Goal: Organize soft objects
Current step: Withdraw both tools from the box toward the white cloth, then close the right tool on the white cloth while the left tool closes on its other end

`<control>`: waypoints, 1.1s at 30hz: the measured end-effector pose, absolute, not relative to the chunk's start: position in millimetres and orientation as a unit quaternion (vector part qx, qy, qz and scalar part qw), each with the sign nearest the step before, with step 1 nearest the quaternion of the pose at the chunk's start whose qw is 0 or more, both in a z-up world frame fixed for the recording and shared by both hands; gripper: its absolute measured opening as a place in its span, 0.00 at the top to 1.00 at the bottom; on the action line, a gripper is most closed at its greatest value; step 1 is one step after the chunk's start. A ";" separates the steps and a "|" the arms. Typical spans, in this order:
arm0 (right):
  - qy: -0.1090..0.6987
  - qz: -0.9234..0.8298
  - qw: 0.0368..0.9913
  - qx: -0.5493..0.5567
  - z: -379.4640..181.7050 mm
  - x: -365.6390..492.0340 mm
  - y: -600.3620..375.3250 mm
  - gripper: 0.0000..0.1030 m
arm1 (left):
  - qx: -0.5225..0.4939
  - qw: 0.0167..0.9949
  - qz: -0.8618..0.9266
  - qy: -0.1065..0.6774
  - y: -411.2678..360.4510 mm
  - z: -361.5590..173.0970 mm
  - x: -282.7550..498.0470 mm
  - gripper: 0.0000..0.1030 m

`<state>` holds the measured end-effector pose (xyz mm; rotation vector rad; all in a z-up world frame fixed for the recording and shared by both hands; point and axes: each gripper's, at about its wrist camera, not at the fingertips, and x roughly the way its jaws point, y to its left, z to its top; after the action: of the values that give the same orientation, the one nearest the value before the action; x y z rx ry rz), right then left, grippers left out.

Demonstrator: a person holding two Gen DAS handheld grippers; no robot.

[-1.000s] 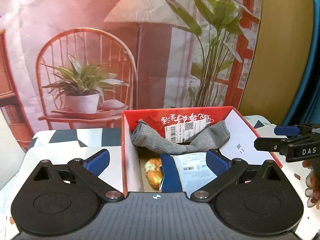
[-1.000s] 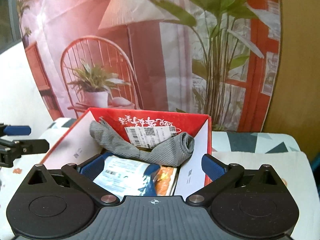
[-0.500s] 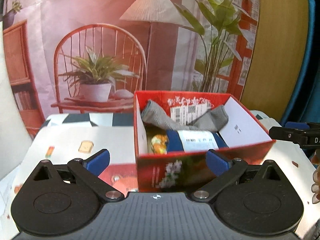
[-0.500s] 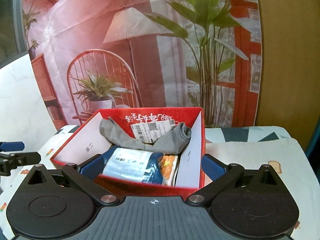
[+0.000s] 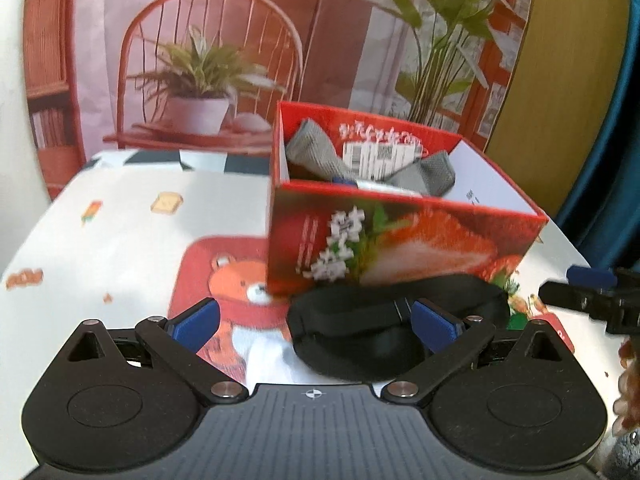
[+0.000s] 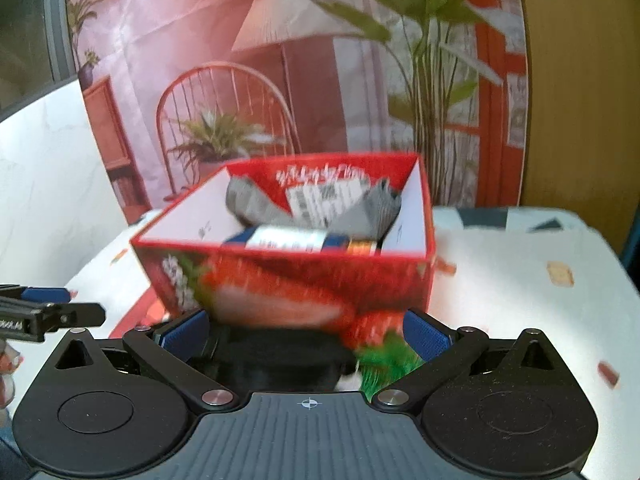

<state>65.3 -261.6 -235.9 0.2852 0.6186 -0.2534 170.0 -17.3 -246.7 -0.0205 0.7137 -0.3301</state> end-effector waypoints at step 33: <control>0.400 -0.109 0.893 0.177 -316.4 27.0 -248.4 0.83 | -0.057 0.904 -0.141 0.400 -3.0 -290.1 164.6 0.16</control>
<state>27.0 -248.4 -316.4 0.3663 0.8306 -0.2270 164.6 -3.0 -290.1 -0.1184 0.8270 -0.2919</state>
